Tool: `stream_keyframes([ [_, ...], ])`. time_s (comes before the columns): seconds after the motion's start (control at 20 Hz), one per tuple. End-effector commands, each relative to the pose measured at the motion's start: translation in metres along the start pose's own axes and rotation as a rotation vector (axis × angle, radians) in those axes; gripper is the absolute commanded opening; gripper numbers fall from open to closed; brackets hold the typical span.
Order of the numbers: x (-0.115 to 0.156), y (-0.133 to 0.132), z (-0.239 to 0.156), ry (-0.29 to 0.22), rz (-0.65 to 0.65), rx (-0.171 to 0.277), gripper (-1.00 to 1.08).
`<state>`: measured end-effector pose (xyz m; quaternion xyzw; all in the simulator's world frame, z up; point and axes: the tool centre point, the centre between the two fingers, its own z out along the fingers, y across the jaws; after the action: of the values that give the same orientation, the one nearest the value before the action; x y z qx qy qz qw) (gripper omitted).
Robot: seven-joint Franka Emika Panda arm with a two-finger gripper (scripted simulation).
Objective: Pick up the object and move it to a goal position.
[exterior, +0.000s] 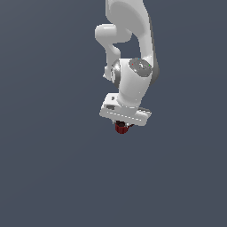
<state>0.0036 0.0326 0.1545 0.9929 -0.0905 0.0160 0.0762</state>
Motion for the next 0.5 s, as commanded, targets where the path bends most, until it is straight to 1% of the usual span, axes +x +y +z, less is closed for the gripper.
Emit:
stream_keyframes([
  [0.0,-0.004,-0.003,0.003,0.007,0.03,-0.026,0.28],
  [0.45,-0.016,-0.016,0.015,0.048,0.13,-0.112,0.28],
])
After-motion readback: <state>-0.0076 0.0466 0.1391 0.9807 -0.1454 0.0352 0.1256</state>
